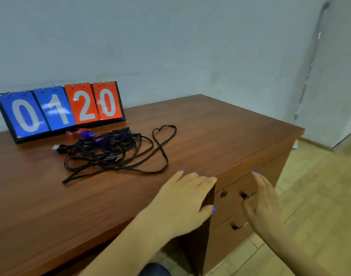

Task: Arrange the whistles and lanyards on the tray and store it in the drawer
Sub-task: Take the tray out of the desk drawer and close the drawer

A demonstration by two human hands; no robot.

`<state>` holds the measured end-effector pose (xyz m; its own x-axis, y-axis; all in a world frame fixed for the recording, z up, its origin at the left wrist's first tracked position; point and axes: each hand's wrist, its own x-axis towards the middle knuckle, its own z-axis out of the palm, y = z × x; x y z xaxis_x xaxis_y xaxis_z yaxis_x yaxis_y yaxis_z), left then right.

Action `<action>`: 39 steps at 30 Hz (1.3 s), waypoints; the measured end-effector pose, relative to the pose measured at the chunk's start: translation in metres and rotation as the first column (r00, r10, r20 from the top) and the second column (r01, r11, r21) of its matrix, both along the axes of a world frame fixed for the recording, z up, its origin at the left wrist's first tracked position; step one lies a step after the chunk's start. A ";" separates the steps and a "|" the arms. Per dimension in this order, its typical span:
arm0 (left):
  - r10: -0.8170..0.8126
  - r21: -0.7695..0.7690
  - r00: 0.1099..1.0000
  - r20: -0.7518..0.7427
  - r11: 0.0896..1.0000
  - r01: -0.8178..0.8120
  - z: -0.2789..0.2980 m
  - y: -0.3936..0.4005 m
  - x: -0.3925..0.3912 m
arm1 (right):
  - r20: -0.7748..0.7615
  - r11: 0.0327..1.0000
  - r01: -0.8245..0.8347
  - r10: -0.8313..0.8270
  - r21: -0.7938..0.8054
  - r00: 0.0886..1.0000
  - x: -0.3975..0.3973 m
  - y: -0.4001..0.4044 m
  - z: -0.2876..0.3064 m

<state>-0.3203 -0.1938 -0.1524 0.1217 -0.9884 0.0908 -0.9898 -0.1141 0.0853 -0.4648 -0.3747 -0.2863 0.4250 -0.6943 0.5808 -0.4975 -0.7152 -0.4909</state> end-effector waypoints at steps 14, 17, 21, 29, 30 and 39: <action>0.284 -0.111 0.952 0.110 0.956 -0.273 -0.050 -0.046 0.011 | -0.619 0.845 0.246 0.122 0.476 0.776 0.000 -0.094 -0.072; 0.270 -0.140 0.957 0.109 0.957 -0.254 -0.051 -0.045 0.011 | -0.578 0.834 0.253 0.093 0.489 0.810 0.006 -0.084 -0.074; 0.251 -0.150 0.956 0.153 0.962 -0.229 -0.053 -0.043 0.012 | -0.651 0.884 0.285 0.028 0.370 0.758 -0.009 -0.078 -0.071; 0.237 -0.154 0.956 0.173 0.965 -0.211 -0.056 -0.041 0.012 | -0.550 0.859 0.260 0.029 0.440 0.834 -0.086 -0.050 -0.081; 0.231 -0.153 0.958 0.172 0.967 -0.205 -0.056 -0.041 0.013 | -0.555 0.874 0.260 0.013 0.411 0.832 -0.096 -0.045 -0.082; 0.248 -0.154 0.947 0.206 0.964 -0.219 -0.054 -0.040 0.010 | -0.605 0.957 0.249 -0.111 0.149 0.788 -0.184 -0.025 -0.089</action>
